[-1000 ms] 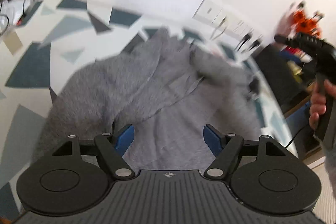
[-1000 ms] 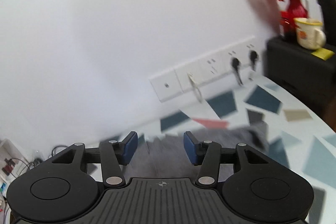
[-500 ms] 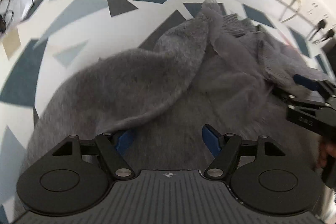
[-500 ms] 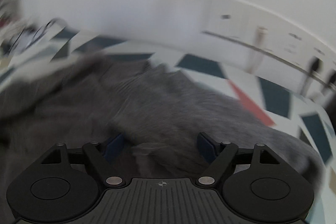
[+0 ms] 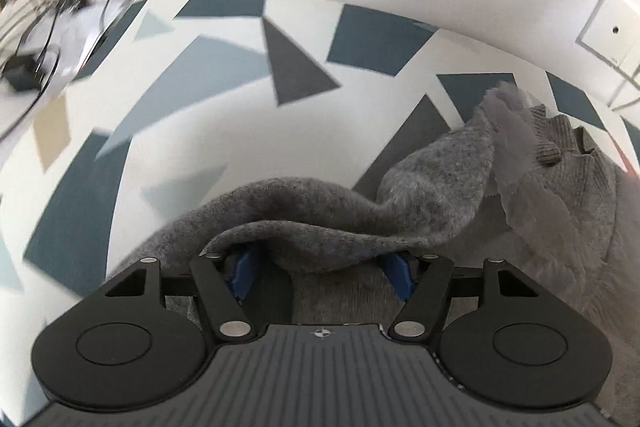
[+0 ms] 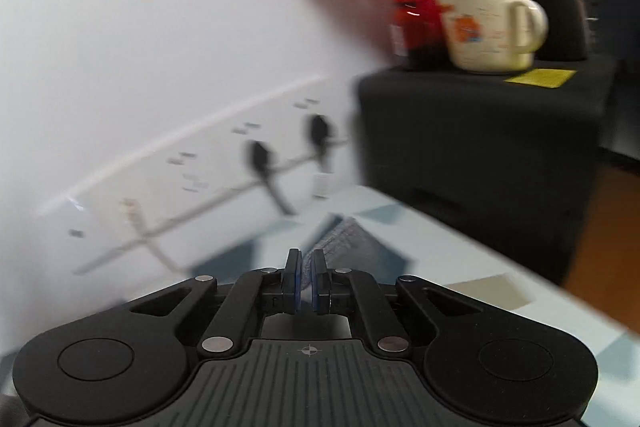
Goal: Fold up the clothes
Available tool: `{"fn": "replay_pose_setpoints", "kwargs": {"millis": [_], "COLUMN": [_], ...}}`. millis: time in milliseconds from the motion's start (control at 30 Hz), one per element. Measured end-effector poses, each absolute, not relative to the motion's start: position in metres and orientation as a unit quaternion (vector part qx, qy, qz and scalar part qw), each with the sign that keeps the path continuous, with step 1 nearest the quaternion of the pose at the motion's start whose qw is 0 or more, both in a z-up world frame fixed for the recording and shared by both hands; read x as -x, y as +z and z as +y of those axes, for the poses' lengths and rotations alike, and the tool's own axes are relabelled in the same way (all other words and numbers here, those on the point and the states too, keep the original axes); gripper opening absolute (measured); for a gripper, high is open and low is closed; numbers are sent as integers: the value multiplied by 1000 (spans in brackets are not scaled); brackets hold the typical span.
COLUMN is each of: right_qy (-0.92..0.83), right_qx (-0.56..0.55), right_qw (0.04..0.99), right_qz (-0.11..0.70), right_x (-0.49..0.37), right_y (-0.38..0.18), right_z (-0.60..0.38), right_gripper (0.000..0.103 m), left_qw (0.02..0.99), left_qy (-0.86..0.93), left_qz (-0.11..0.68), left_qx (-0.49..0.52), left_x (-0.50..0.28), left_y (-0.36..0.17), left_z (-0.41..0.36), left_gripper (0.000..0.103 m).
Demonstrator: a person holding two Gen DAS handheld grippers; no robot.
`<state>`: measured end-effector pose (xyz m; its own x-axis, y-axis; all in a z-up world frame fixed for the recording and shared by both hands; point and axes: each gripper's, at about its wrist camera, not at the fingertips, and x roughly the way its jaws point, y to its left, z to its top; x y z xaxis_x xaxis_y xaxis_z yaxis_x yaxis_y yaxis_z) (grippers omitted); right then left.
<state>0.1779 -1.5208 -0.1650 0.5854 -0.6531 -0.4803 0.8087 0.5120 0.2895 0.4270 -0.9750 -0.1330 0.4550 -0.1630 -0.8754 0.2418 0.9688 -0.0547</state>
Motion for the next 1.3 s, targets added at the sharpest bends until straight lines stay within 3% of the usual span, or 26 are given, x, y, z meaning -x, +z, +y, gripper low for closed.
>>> {"fn": "replay_pose_setpoints", "kwargs": {"millis": [67,133,167,300,400,600,667,1000,1100,1300], "right_qy": [-445,-470,-477,-440,-375,-214,-174,-103,-194,-274], "right_qx": [-245,-256,-265,-280,-261,-231,-219,-94,-39,-84], "right_qw": [841,820,814,832,866,912,917,936,936,891], "right_qz": [186,202,201,186,201,265,283,323,290,352], "right_x": [-171,-162,-156,-154,-183,-273,-296,-315,-290,-264], "right_y": [-168,-173,-176,-178,-176,-177,-174,-167,-165,-186], "right_z": [-1525,-1521,-1519,-1486,-1455,-1397,-1376,-1260,-1248,-1288], "right_gripper": [15,57,59,58,66,70,70,70,72,75], "left_qw": [854,858,859,859,858,840,864,840,857,836], "left_qy": [-126,-123,-119,-108,-96,-117,-118,-220,-236,-253], "left_qz": [503,498,497,498,499,468,441,497,448,477], "left_qx": [-47,-31,-19,44,75,250,212,-4,-97,-100], "left_x": [-438,-450,-456,-481,-498,-507,-498,-388,-345,-336], "left_y": [-134,-134,-133,-129,-128,-107,-92,-106,-110,-136], "left_z": [-981,-980,-978,-966,-954,-900,-888,-885,-905,-929], "left_gripper": [66,66,66,66,66,67,76,76,76,76]}}
